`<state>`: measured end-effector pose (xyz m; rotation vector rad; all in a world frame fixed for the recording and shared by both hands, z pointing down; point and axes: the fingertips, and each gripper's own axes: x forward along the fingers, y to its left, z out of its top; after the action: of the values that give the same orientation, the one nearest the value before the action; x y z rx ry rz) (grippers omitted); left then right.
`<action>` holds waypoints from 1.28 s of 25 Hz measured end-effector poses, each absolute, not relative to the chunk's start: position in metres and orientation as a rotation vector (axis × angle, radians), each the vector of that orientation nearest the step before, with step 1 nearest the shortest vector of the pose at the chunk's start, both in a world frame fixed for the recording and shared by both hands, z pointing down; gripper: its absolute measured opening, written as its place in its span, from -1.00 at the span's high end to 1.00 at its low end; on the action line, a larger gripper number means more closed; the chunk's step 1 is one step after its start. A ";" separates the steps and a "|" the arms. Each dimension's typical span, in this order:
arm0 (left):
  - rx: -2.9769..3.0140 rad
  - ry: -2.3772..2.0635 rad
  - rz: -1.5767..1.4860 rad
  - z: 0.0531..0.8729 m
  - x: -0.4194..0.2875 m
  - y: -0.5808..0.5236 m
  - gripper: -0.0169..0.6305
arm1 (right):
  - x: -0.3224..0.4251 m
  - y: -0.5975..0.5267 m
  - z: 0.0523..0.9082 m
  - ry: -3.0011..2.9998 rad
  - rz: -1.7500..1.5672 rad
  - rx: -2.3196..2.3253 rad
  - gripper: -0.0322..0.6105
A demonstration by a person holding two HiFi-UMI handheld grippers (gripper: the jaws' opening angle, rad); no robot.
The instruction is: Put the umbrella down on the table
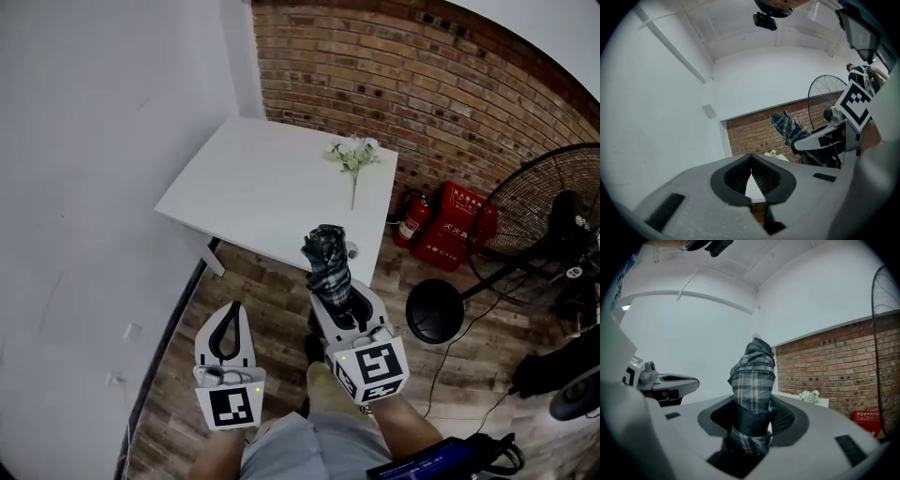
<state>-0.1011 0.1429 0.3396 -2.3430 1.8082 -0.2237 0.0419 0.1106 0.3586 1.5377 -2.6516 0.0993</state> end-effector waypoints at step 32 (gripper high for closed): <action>-2.400 1.820 -0.334 0.371 -0.090 -0.164 0.92 | 0.050 -0.205 0.395 -2.597 0.223 1.475 0.29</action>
<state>-0.0904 -0.1639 0.3712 -2.4000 1.8202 -0.3344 0.0495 -0.2046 0.3947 1.4753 -2.5970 0.2226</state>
